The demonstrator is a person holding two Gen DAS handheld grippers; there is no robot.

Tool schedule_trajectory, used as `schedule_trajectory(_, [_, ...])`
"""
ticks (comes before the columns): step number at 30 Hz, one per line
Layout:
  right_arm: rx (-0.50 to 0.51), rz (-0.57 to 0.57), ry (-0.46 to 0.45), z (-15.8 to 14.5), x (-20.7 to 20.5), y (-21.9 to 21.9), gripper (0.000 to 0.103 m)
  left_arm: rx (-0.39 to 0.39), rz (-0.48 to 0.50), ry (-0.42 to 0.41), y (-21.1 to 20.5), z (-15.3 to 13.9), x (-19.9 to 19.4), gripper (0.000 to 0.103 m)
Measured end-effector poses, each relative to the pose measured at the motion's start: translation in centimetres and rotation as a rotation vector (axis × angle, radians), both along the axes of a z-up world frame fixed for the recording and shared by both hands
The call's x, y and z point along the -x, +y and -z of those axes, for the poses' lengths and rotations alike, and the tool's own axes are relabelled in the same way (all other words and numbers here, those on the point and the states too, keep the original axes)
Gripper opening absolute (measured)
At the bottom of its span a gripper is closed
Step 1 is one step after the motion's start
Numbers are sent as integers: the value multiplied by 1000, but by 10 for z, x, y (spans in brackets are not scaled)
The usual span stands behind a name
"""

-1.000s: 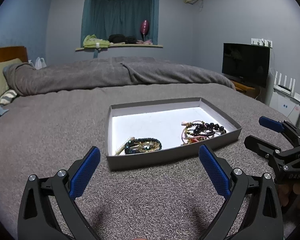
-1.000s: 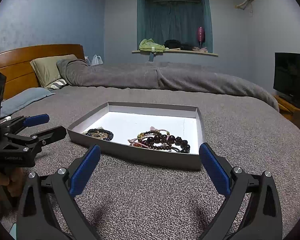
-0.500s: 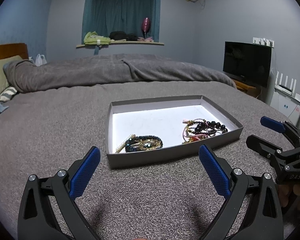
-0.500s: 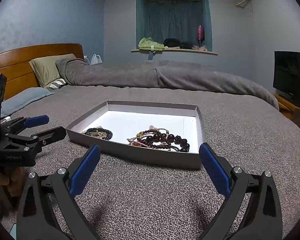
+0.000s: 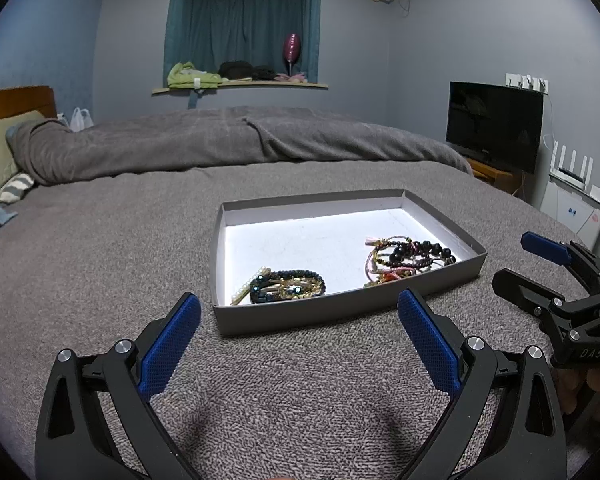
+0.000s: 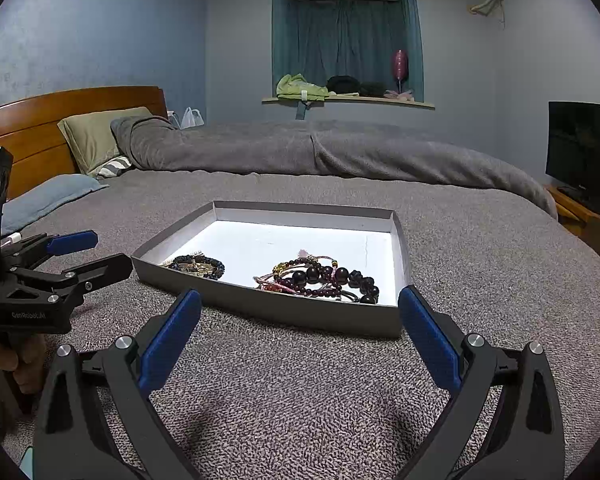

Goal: Organize jewelry

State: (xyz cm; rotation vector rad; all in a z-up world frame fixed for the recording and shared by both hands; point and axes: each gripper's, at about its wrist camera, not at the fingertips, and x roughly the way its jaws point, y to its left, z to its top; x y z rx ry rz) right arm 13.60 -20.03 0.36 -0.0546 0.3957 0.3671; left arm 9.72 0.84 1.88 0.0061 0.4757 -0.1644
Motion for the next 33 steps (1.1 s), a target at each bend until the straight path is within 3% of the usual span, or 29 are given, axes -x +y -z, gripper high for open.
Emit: schedule_trajectory(33, [2,0,1,0,0,0,97,-10,1,4,-2,3,0,98])
